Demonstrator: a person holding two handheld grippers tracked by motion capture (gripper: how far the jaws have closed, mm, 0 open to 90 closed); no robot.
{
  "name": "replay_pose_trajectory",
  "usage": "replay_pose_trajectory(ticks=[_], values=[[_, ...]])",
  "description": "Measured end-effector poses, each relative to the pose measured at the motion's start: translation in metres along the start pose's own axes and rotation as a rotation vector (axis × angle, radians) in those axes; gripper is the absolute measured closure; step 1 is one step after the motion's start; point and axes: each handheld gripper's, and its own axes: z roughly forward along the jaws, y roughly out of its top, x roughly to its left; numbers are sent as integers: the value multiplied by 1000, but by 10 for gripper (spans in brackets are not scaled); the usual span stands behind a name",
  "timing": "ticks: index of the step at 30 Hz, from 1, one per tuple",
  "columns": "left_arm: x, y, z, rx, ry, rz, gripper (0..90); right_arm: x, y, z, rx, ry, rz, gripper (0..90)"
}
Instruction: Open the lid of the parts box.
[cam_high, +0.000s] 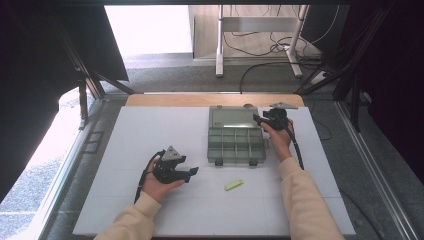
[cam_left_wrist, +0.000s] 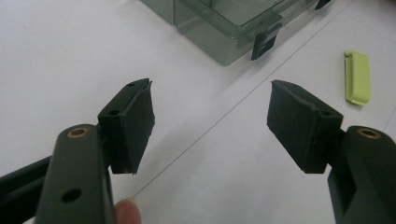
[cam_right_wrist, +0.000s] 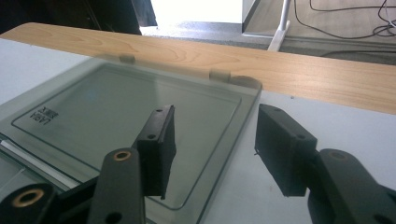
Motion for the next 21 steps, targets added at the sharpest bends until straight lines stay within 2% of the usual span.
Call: replay_pose_trajectory(ticks=[4,9,15,18,21], values=[[1,0,0,-2,1,1,322,2,3,-8,7,20,-8,444],[0,1,-1,-19,6,1,326,8,9,-22,13,68,-33,429],[1,2,-3,-25,2,-2,327,19,11,-38,8,117,-70,383],[0,2,-3,-25,0,-1,326,24,11,-48,-11,159,-58,375],[0,2,-4,-30,-2,1,326,29,11,-58,-16,172,-86,366]])
